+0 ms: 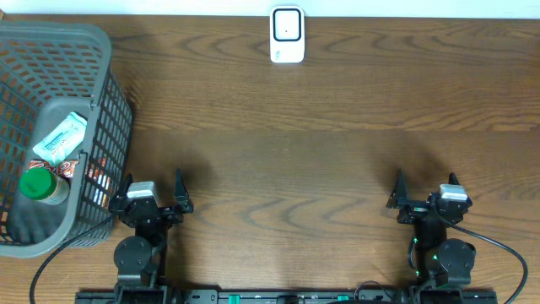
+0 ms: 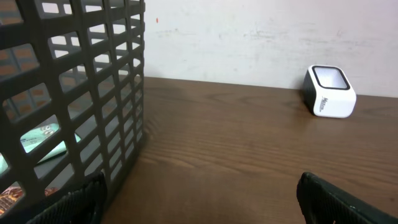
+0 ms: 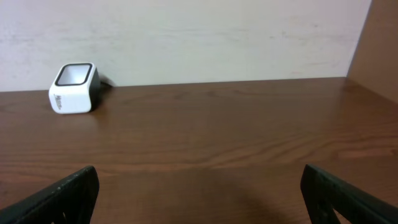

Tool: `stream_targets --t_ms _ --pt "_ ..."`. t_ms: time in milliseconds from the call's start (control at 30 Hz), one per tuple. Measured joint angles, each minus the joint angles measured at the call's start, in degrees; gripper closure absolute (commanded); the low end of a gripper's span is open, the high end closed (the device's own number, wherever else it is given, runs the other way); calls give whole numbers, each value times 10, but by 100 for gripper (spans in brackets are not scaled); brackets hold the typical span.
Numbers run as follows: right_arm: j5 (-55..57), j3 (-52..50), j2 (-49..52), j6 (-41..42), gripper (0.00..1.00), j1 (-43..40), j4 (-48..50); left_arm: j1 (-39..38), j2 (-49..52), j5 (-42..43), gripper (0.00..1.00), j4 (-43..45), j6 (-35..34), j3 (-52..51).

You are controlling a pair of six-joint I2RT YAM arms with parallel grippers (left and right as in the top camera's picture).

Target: Scan the item barcode

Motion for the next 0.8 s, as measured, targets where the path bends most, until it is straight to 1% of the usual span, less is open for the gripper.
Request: stream_targets --t_ms 167,800 --pt "-2 0 4 0 1 40 0 0 6 -20 2 1 0 1" --pt "-2 0 4 0 1 42 0 0 6 -26 2 1 0 1"
